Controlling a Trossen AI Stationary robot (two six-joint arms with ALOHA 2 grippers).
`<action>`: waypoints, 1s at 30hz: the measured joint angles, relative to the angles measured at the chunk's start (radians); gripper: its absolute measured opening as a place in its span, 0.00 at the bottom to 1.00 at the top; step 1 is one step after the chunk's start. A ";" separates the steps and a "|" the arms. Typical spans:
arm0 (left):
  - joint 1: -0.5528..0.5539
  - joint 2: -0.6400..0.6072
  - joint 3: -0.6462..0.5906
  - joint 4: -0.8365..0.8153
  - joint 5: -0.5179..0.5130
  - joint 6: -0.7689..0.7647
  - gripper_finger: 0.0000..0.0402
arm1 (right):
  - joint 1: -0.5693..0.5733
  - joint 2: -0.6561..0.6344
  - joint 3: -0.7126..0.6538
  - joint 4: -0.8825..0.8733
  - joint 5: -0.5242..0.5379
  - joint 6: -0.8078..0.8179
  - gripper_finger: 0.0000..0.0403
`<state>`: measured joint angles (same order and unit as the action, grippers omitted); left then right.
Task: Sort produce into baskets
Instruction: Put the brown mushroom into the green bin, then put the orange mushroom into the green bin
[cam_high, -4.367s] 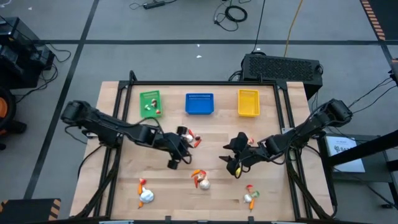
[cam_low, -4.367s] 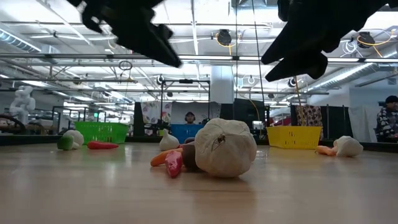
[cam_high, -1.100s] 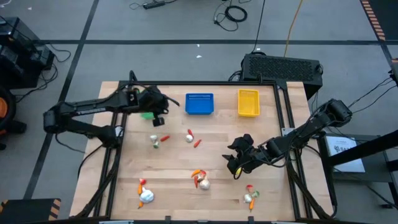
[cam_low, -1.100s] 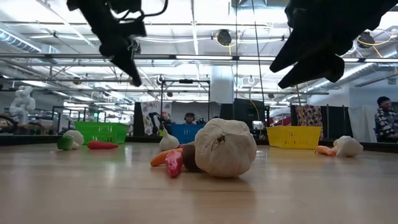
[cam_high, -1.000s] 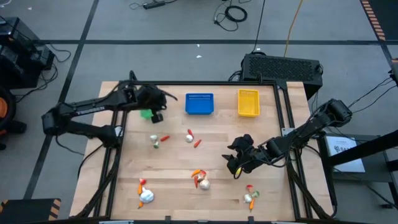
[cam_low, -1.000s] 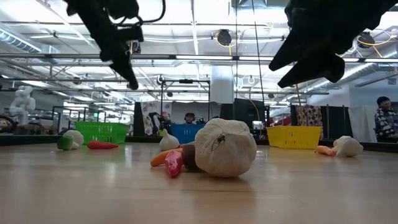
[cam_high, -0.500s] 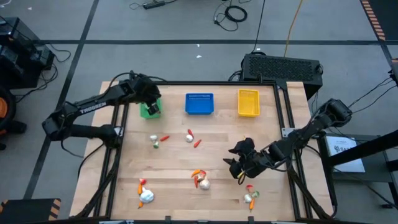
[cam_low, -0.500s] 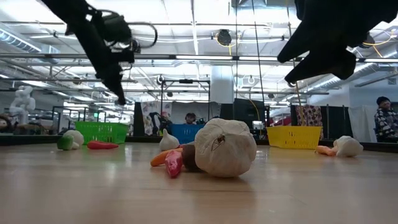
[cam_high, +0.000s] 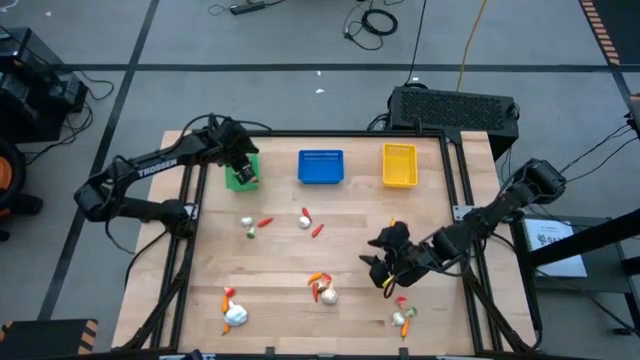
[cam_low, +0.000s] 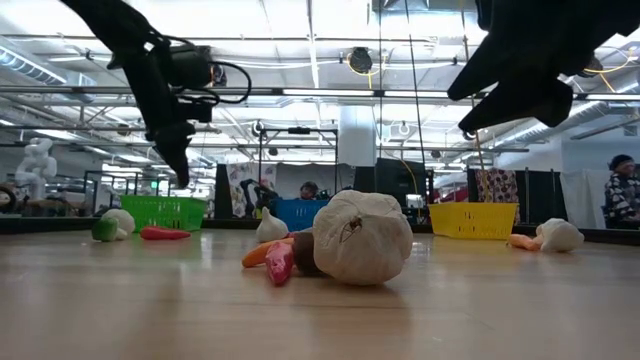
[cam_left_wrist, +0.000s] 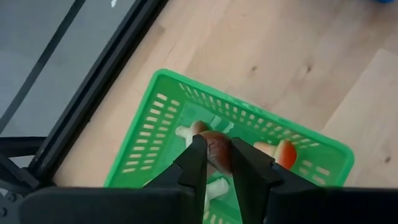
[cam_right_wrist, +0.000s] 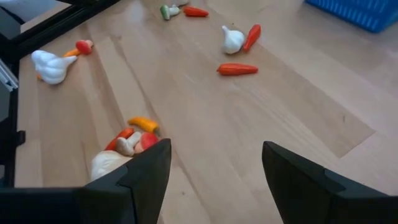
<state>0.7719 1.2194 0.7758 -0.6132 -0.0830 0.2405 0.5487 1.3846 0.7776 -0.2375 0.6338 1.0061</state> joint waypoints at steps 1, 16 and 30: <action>0.000 0.004 0.000 -0.005 0.000 0.000 0.19 | -0.005 0.000 0.000 0.000 0.000 -0.002 0.60; 0.000 0.008 0.001 -0.028 0.004 -0.059 0.41 | -0.019 0.000 0.000 0.000 -0.007 -0.023 0.60; -0.190 0.007 0.002 0.051 0.327 -0.146 0.41 | -0.045 0.000 0.000 0.000 -0.011 -0.023 0.60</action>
<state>0.5824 1.2266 0.7776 -0.5619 0.2443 0.0947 0.5035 1.3842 0.7776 -0.2375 0.6229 0.9829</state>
